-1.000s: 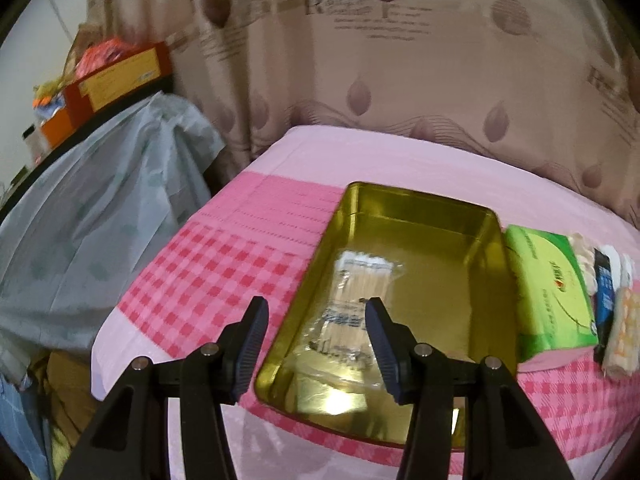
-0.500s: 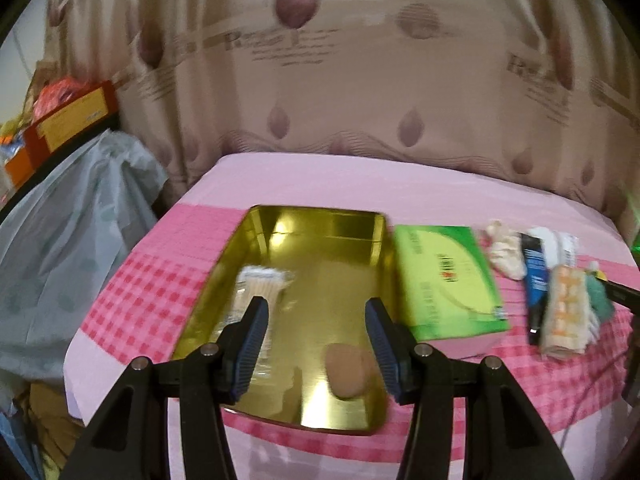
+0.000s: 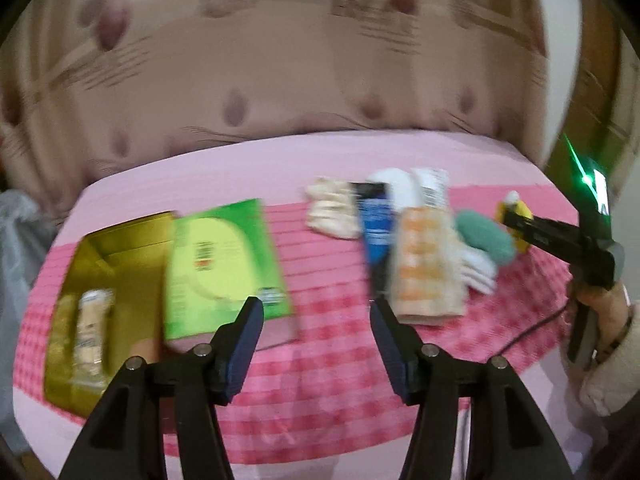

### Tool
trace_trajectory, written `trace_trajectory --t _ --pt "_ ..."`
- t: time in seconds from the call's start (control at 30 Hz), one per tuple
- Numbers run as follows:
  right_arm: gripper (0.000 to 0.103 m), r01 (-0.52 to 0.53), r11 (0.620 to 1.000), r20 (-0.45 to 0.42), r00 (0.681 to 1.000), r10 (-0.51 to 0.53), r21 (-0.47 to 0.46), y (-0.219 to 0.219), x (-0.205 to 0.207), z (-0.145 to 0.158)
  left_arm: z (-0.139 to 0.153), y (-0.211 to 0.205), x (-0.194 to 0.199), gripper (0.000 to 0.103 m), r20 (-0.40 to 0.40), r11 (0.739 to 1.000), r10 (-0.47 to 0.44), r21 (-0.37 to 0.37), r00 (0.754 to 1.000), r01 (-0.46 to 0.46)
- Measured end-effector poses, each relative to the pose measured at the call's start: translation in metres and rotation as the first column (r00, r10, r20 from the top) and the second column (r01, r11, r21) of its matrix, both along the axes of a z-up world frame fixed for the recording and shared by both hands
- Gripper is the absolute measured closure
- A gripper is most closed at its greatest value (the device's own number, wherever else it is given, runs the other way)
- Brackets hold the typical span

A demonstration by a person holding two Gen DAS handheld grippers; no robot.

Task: Organize soft objects
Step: 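Grasp the folded striped towel with the left tool while the right tool holds the glove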

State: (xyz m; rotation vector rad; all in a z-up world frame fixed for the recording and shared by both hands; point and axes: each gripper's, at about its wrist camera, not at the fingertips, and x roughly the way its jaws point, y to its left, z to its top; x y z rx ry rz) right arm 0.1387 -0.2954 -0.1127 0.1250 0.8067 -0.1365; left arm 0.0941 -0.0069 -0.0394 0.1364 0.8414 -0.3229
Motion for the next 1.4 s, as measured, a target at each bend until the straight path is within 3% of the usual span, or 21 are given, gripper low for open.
trace_trajectory --t 0.27,0.4,0.83,0.97,1.0,1.03,1.07,1.23,1.4 --pt "0.077 0.057 0.998 -0.005 0.998 -0.057 -0.003 -0.014 -0.026 -0.008 -0.015 -0.063 -0.005 0.042 -0.049 0.986 -0.167 -0.012 0.985 0.166" --pt "0.077 0.067 0.998 -0.015 0.998 -0.067 0.002 -0.017 -0.025 -0.017 -0.029 -0.092 -0.003 0.040 -0.082 0.977 -0.206 0.029 0.975 0.209" --pt "0.077 0.043 0.999 -0.023 0.999 -0.042 0.033 -0.014 -0.022 -0.020 -0.072 -0.120 0.041 0.040 -0.144 0.983 -0.102 0.136 0.984 0.122" --pt "0.077 0.042 0.998 -0.031 0.999 -0.041 0.048 -0.015 -0.021 -0.021 -0.071 -0.114 0.046 0.040 -0.128 0.988 -0.096 0.109 0.987 0.111" --pt "0.077 0.043 0.998 -0.033 0.999 -0.041 0.053 -0.016 -0.020 -0.022 -0.070 -0.112 0.047 0.046 -0.125 0.989 -0.101 0.094 0.987 0.114" --pt "0.077 0.045 0.997 -0.036 0.998 -0.043 0.060 -0.016 -0.020 -0.022 -0.070 -0.110 0.048 0.067 -0.129 0.990 -0.101 0.090 0.987 0.113" --pt "0.077 0.046 0.997 -0.038 0.998 -0.043 0.068 -0.017 -0.019 -0.023 -0.071 -0.109 0.051 0.071 -0.141 0.990 -0.097 0.090 0.985 0.111" --pt "0.077 0.048 0.996 -0.038 0.998 -0.045 0.078 -0.019 -0.019 -0.023 -0.063 -0.104 0.051 0.080 -0.126 0.990 -0.104 0.081 0.986 0.115" --pt "0.077 0.046 0.996 -0.042 0.998 -0.043 0.080 -0.020 -0.019 -0.023 -0.051 -0.096 0.044 0.080 -0.111 0.992 -0.102 0.061 0.989 0.109"
